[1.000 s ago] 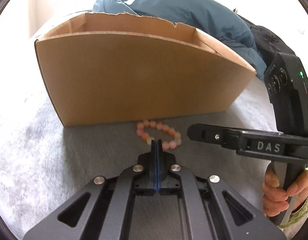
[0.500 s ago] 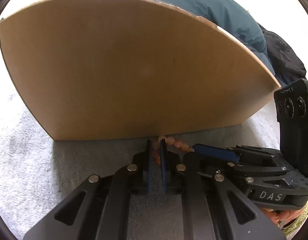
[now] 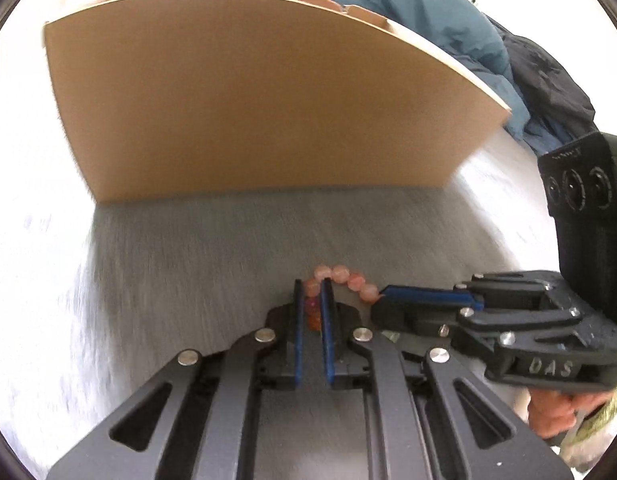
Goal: Organize jewelry
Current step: 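Position the left gripper on the bracelet while the right reaches its other side, then close the left gripper on the bracelet while the right closes on its beads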
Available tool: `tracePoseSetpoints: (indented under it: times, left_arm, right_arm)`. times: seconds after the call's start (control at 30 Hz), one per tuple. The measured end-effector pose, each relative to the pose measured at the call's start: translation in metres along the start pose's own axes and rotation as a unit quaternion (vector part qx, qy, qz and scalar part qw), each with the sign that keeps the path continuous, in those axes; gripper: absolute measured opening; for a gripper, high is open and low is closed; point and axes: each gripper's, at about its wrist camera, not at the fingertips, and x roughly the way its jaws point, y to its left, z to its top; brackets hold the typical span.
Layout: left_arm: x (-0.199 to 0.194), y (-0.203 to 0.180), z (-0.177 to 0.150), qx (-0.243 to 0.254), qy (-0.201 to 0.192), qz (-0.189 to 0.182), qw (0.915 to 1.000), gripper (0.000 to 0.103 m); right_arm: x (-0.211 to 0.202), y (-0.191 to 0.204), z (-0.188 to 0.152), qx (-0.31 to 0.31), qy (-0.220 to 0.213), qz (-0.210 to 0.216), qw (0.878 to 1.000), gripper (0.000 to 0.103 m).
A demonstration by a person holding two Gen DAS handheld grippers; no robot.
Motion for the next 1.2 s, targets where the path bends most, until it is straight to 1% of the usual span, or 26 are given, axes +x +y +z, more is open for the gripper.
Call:
tracePoseSetpoints:
  times: [0.13, 0.2, 0.27, 0.33, 0.47, 0.5, 0.57, 0.63, 0.87, 0.97, 1.1, 1.2]
  left_arm:
    - [-0.016, -0.007, -0.026, 0.006, 0.0, -0.008, 0.9999, 0.007]
    - [-0.024, -0.013, -0.035, 0.021, -0.012, 0.006, 0.9997, 0.007]
    - [-0.025, -0.018, -0.038, 0.039, -0.016, 0.015, 0.999, 0.007]
    - [-0.025, -0.021, -0.039, 0.05, -0.021, 0.015, 0.9984, 0.007]
    - [-0.026, -0.024, -0.035, 0.066, -0.034, -0.004, 0.9972, 0.007]
    - [-0.024, -0.025, -0.032, 0.066, -0.037, -0.008, 0.9971, 0.008]
    - [-0.023, -0.021, -0.029, 0.067, -0.039, -0.019, 0.9968, 0.014]
    - [-0.018, -0.02, -0.026, 0.078, -0.036, -0.024, 0.9961, 0.015]
    - [0.001, -0.026, -0.019, 0.114, -0.012, -0.012, 0.9933, 0.015]
    - [0.005, -0.031, -0.02, 0.131, -0.005, -0.004, 0.9914, 0.015]
    - [0.006, -0.031, -0.02, 0.135, 0.004, -0.005, 0.9908, 0.015]
    - [0.011, -0.034, -0.02, 0.147, 0.014, 0.003, 0.9891, 0.015]
  right_arm:
    - [-0.014, 0.005, -0.023, -0.024, 0.004, -0.024, 0.999, 0.008]
    - [-0.016, 0.01, -0.029, -0.043, -0.003, -0.046, 0.998, 0.011]
    - [-0.02, 0.011, -0.029, -0.059, -0.011, -0.054, 0.997, 0.011]
    - [-0.02, 0.013, -0.028, -0.073, -0.014, -0.066, 0.995, 0.015]
    - [-0.025, 0.014, -0.026, -0.107, -0.023, -0.081, 0.991, 0.02]
    - [-0.026, 0.013, -0.026, -0.113, -0.023, -0.081, 0.99, 0.022]
    - [-0.023, 0.014, -0.026, -0.127, -0.024, -0.082, 0.988, 0.022]
    - [-0.017, 0.017, -0.025, -0.144, -0.022, -0.081, 0.986, 0.022]
    - [-0.013, 0.017, -0.024, -0.179, -0.01, -0.071, 0.981, 0.022]
    - [-0.009, 0.015, -0.022, -0.177, -0.002, -0.061, 0.982, 0.023]
    - [-0.001, 0.015, -0.019, -0.176, 0.004, -0.052, 0.983, 0.023]
    - [0.004, 0.013, -0.017, -0.176, 0.01, -0.05, 0.983, 0.022]
